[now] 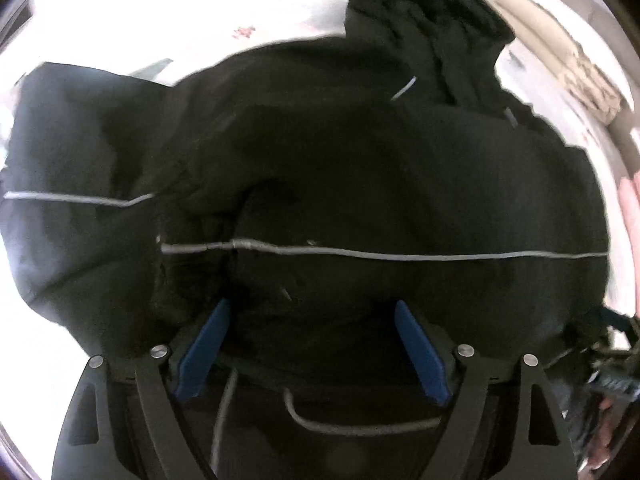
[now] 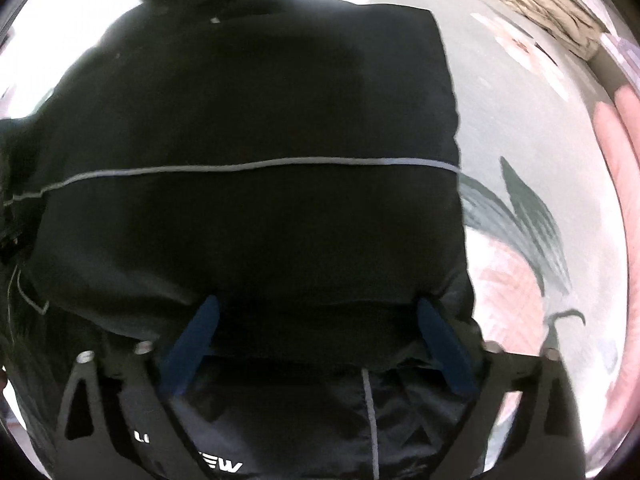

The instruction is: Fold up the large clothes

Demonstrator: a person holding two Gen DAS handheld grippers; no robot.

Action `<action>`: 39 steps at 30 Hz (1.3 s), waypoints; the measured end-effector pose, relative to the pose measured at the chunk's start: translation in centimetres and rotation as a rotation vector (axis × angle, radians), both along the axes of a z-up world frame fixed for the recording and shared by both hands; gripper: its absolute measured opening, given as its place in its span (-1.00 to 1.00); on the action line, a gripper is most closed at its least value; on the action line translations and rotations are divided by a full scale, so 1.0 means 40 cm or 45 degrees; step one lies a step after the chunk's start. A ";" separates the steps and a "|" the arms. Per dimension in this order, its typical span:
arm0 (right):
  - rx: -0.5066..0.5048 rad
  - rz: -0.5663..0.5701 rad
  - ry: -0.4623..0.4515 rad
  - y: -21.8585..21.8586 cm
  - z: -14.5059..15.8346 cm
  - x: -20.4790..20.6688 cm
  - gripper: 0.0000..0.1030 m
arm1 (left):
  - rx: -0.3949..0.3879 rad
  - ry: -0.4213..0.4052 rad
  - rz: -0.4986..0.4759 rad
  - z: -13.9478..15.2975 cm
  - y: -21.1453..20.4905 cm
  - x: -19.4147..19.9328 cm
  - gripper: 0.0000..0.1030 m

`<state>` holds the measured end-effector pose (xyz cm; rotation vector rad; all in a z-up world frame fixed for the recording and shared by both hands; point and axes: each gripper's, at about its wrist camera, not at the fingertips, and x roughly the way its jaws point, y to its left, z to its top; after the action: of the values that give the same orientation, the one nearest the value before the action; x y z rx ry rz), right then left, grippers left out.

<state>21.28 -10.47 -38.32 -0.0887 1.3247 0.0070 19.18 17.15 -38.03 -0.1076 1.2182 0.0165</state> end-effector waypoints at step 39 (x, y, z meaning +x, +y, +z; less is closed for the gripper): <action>0.009 -0.019 0.359 0.489 -0.041 -0.226 1.00 | -0.106 -0.226 0.754 0.115 1.113 -0.038 0.65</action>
<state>12.26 9.08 -39.97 -0.0734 1.6066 0.0119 17.66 61.66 -33.41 -0.5295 0.9745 0.4635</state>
